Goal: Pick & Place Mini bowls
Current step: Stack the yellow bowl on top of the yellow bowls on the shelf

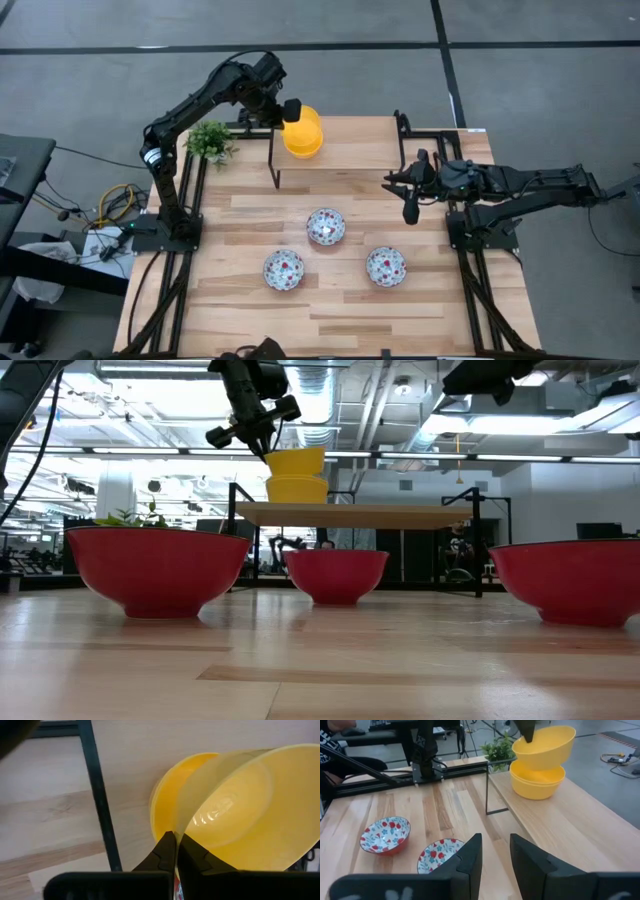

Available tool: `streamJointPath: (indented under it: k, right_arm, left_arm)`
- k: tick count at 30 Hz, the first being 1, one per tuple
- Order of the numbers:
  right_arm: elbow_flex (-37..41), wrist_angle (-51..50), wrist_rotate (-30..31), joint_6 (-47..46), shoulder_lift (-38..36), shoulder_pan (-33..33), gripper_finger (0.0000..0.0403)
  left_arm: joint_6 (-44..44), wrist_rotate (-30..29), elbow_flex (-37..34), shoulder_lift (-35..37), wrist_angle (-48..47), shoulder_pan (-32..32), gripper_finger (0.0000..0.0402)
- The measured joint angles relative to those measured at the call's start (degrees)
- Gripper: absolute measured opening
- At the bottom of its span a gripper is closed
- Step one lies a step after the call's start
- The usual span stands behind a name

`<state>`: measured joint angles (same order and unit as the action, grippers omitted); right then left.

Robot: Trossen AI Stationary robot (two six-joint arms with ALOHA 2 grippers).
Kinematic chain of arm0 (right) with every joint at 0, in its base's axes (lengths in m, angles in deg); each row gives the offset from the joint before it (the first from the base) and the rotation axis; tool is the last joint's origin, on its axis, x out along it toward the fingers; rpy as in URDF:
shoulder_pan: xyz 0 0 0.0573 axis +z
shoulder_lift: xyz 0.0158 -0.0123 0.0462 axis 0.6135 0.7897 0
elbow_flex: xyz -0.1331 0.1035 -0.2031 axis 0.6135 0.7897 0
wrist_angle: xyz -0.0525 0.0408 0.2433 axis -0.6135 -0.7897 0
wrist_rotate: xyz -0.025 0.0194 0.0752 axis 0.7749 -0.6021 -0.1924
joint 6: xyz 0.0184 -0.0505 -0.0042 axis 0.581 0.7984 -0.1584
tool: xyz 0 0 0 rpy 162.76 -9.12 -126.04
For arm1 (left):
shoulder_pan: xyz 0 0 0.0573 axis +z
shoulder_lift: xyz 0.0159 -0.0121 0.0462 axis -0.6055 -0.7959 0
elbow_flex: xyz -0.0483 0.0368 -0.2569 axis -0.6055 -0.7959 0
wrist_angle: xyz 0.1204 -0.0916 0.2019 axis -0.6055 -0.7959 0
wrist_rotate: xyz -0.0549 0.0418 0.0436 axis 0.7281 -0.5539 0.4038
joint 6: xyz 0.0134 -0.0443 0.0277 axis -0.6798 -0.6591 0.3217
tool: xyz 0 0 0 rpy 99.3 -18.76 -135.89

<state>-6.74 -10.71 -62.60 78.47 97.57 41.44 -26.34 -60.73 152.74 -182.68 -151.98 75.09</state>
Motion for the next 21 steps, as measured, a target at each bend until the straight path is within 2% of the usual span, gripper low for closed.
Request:
streamJointPath:
  k: [21]
  right_arm:
    - [0.0, -0.7, 0.0, 0.1, 0.0, 0.0, 0.009]
  left_arm:
    - [-0.2, -1.6, -0.1, -1.9, -0.8, -1.0, 0.0003]
